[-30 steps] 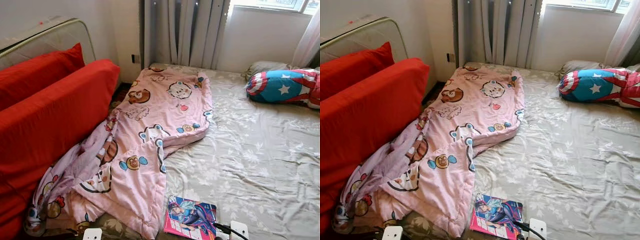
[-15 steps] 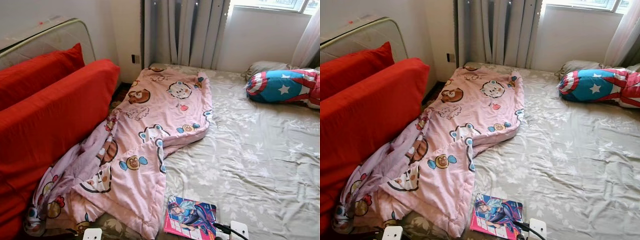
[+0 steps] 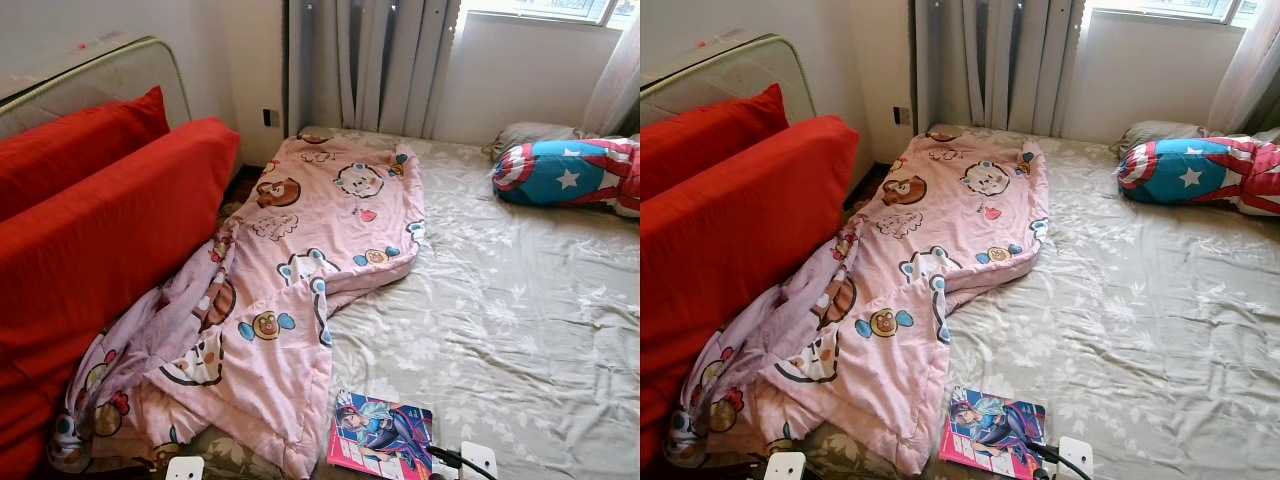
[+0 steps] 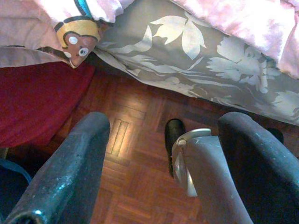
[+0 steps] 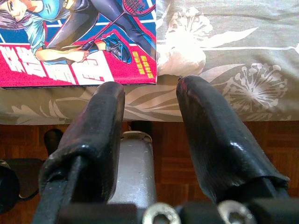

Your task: Clean up the room

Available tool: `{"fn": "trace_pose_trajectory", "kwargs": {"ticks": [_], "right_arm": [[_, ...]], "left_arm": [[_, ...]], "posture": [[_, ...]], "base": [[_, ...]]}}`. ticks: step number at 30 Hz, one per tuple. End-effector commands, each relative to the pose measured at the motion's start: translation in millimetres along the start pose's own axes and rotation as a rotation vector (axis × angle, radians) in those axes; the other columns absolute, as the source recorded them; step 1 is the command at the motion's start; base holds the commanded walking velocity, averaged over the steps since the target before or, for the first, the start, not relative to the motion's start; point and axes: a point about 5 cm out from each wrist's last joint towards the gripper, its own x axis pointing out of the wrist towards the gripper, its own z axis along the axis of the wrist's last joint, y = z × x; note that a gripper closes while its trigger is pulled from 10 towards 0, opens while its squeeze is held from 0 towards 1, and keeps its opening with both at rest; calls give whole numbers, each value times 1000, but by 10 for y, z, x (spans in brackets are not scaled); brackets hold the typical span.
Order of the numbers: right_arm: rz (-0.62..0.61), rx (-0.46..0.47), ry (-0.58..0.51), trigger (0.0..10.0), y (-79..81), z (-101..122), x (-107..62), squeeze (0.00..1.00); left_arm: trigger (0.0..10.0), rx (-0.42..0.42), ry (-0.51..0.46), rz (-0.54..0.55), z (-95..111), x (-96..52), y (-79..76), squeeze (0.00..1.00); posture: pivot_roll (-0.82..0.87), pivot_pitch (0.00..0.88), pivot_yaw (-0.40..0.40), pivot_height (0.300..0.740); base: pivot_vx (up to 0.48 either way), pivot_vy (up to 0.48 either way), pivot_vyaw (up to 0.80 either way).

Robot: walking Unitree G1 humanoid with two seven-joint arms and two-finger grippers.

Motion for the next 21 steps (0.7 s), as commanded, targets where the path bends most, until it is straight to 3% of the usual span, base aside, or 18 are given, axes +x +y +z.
{"fn": "trace_pose_trajectory", "kwargs": {"ticks": [1, 5, 12, 16, 21], "right_arm": [[87, -138, -90, 10000, 155, 698, 101, 0], [113, -205, -82, 10000, 156, 701, 100, 0], [125, -201, -82, 10000, 160, 687, 98, 0], [118, -174, -90, 10000, 163, 697, 98, 0], [111, -157, -94, 10000, 166, 708, 100, 0]], "left_arm": [[10000, -83, 4, -104, 302, 107, -65, 0], [10000, -51, 13, -123, 293, 105, -78, 0], [10000, -163, 1, -27, 256, 95, -45, 0], [10000, -103, 3, -51, 281, 102, -46, 0], [10000, -107, -1, -48, 295, 106, -42, 0]], "posture": [[67, 0, -116, 740], [67, 0, -118, 740], [69, 0, -121, 740], [71, 0, -121, 740], [72, 0, -124, 740]], "base": [[0, 0, 0], [0, 0, 0], [0, 0, 0], [0, 0, 0], [0, 0, 0]]}}
